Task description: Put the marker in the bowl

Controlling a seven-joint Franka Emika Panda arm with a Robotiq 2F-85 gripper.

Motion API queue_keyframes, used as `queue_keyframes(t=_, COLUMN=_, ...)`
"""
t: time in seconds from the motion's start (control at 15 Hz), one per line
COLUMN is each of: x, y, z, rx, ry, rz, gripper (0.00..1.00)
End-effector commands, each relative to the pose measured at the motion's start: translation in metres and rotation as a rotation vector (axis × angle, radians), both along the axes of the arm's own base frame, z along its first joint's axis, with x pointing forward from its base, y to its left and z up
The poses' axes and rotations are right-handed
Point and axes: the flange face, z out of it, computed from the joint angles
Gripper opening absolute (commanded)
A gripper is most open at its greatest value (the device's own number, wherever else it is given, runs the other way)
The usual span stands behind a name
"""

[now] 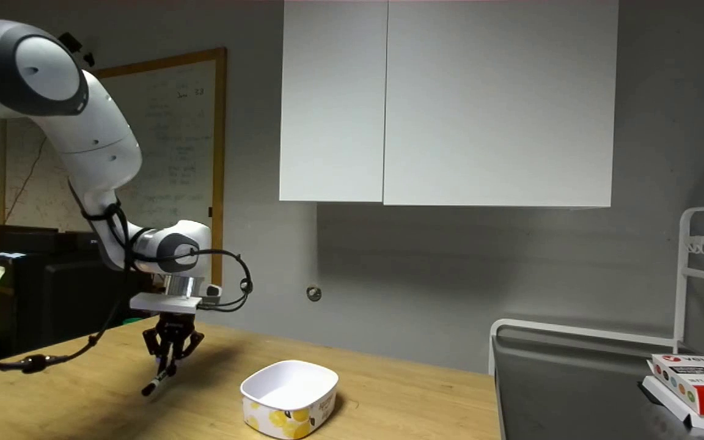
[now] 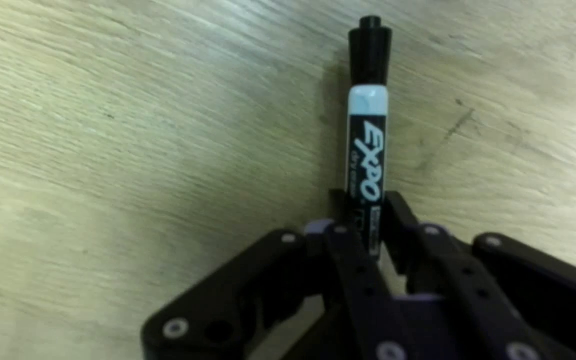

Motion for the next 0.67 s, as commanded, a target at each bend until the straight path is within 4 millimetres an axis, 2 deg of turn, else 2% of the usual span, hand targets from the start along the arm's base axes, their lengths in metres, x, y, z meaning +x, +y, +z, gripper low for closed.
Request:
queue_keyframes(t=0.0, x=-0.02, y=0.014, z=0.052, rx=-0.022, ry=-0.141, rz=-0.136, gripper=0.05)
queue_keyframes(t=0.2, x=-0.03, y=0.009, z=0.093, rx=-0.048, ry=-0.263, rz=-0.243, gripper=0.05)
queue_keyframes(t=0.4, x=-0.04, y=-0.014, z=0.123, rx=-0.043, ry=-0.353, rz=-0.387, gripper=0.05)
queue_keyframes(t=0.6, x=-0.049, y=-0.047, z=0.146, rx=-0.028, ry=-0.416, rz=-0.542, gripper=0.05)
